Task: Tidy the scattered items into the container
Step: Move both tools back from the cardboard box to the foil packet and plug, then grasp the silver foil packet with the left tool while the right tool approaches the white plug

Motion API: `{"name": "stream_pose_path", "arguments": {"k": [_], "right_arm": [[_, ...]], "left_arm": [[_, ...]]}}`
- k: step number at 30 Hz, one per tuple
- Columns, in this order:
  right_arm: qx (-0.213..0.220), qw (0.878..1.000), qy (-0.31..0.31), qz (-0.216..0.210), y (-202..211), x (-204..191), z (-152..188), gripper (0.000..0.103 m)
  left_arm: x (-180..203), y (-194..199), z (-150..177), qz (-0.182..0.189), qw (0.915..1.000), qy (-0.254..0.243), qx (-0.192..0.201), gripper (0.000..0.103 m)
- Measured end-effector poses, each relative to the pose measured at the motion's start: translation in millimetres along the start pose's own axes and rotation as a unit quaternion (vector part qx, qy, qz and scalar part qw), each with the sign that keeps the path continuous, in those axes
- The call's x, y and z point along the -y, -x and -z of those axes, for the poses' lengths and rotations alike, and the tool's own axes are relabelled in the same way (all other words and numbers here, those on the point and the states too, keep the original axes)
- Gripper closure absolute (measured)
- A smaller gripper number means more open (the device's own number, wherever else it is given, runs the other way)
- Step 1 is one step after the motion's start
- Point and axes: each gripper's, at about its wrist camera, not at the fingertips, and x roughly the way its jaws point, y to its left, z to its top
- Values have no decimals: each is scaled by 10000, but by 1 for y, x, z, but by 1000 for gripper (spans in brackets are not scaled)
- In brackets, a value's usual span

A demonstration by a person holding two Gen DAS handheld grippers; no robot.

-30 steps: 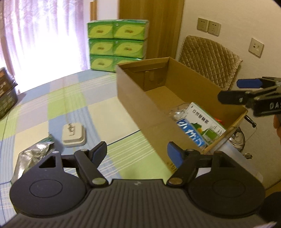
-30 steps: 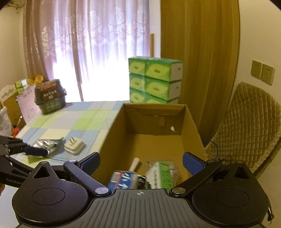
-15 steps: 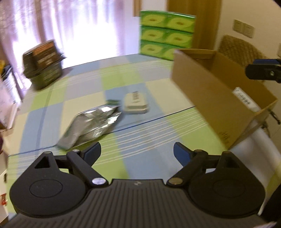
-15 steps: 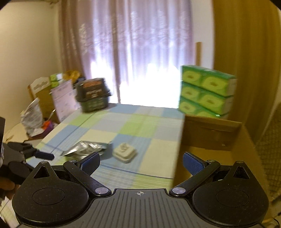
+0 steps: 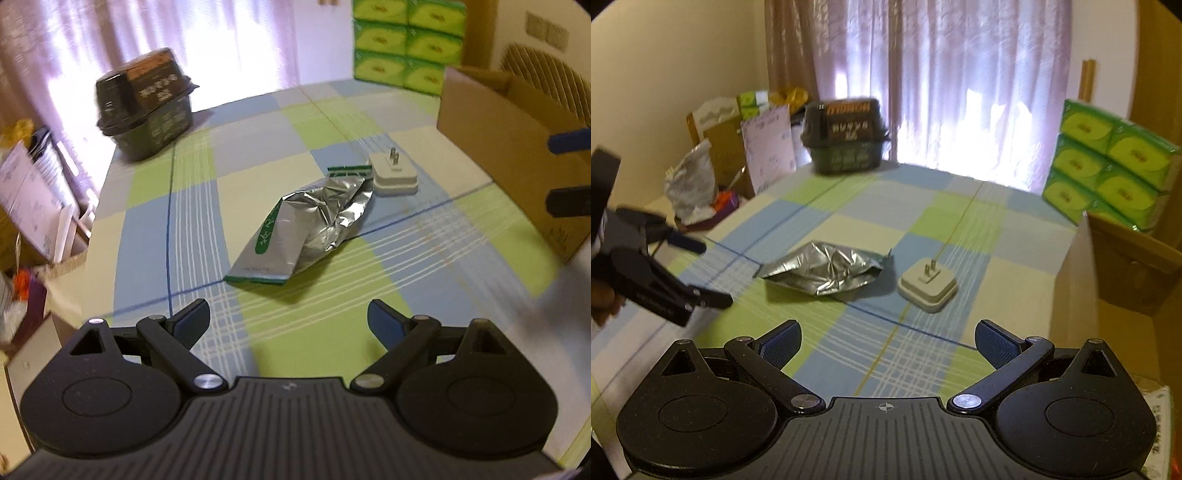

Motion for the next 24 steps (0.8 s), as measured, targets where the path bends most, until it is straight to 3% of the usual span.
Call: {"name": "stream_pose_path", "arguments": {"k": [11,24], "right_arm": [[-452,9982,382,34,-66,17,-14,0],[-1212,9865,1101,-55,-138,47,-47,0]], "left_arm": [[-4,-55,-45,522,9958,-747,-115,13],[5,-112,-85,831,9853,-1381,-571,13]]}}
